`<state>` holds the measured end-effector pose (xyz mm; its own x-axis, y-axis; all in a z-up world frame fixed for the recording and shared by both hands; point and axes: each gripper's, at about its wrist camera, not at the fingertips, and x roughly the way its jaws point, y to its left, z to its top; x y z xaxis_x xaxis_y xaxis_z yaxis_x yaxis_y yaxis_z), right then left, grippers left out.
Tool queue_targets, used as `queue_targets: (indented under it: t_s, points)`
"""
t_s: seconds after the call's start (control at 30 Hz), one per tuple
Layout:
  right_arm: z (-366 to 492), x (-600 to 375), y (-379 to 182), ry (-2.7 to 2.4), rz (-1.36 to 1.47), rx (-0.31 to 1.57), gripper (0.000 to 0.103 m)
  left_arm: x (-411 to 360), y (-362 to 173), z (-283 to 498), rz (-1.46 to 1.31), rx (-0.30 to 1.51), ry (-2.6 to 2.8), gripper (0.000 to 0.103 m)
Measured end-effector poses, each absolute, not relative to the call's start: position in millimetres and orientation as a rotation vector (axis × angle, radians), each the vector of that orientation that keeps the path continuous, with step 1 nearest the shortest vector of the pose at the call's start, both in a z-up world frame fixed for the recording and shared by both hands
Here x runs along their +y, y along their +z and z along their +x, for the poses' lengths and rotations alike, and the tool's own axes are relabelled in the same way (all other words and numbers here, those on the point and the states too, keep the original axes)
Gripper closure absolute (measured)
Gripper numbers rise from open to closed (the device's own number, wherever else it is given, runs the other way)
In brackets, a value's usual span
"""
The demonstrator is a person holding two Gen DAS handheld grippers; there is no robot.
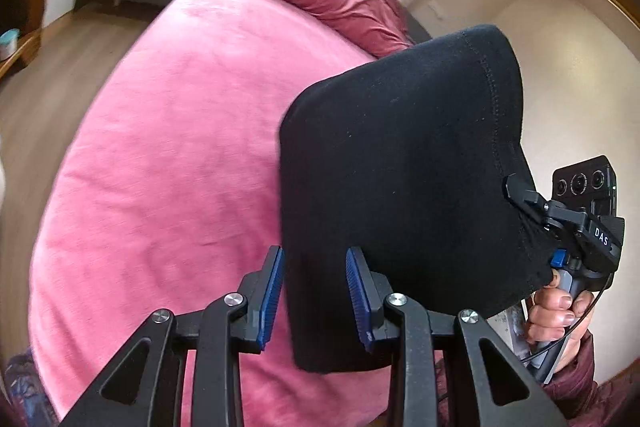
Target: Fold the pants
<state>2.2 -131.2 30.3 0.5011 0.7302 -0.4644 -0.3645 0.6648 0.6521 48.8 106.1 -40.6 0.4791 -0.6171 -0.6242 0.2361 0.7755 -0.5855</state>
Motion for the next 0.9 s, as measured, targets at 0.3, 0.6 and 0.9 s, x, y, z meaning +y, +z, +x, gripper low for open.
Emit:
queue_targets:
  t_s: [0.3, 0.6, 0.9]
  points:
    - [-26, -203, 21, 0.518, 0.582, 0.770, 0.089, 50, -40, 59, -0.386, 0.971, -0.663, 0.071]
    - [-37, -265, -6, 0.338, 0.620, 0.818, 0.089, 17, -54, 57, -0.362, 1.038, -0.738, 0.071]
    - [-36, -318, -62, 0.181, 0.681, 0.917, 0.089, -19, -66, 54, -0.300, 1.105, -0.814, 0.071]
